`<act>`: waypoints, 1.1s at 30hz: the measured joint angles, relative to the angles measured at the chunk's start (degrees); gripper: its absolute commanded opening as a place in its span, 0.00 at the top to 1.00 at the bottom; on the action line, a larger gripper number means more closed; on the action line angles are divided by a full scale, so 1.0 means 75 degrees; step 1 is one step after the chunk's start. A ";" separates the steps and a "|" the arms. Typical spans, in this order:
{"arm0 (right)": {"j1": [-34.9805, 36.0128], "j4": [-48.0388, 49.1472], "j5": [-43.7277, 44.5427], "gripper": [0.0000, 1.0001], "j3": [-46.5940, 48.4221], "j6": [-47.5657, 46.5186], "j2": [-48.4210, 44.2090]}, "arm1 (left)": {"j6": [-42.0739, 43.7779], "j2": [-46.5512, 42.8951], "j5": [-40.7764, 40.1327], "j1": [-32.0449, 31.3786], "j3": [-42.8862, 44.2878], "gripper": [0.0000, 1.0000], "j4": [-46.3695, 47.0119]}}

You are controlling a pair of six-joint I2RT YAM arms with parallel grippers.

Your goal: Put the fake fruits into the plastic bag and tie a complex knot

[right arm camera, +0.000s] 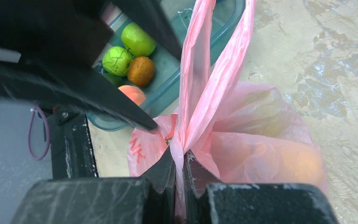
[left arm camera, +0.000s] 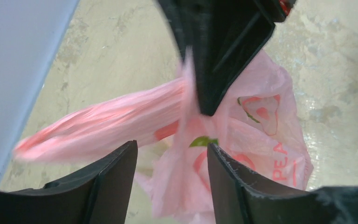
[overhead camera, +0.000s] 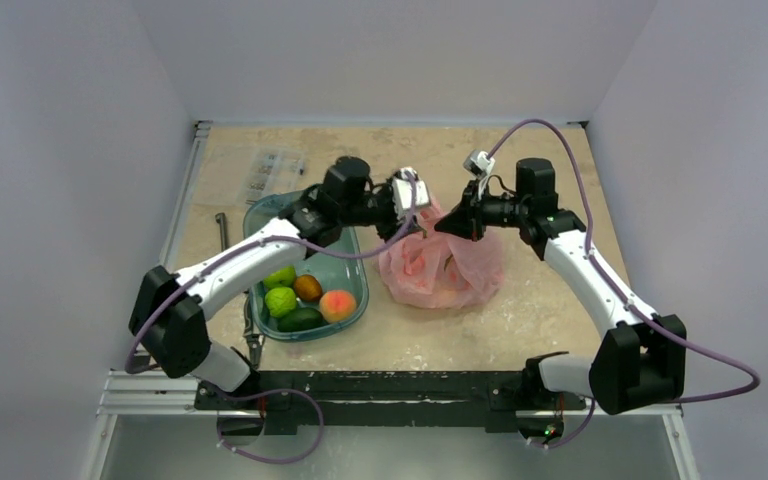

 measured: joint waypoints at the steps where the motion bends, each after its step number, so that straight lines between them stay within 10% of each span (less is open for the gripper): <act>1: 0.0000 0.0000 0.0003 1.00 0.0000 -0.0093 -0.0006 | -0.0085 -0.0128 0.0321 0.0219 0.0163 0.33 -0.0358; 9: 0.0000 -0.0157 -0.0067 1.00 0.0000 -0.1172 -0.0236 | 0.0000 -0.0318 0.2401 0.2690 0.3005 0.29 -0.3060; 24: 0.0000 -0.0979 -0.0201 1.00 0.0050 -0.2672 -0.0289 | 0.2789 0.2145 0.3946 0.2183 0.5415 0.31 -0.6618; 33: 0.0009 -0.1323 -0.0204 1.00 0.0064 -0.3104 -0.0289 | 0.3057 0.2186 0.4068 0.1894 0.5584 0.72 -0.6837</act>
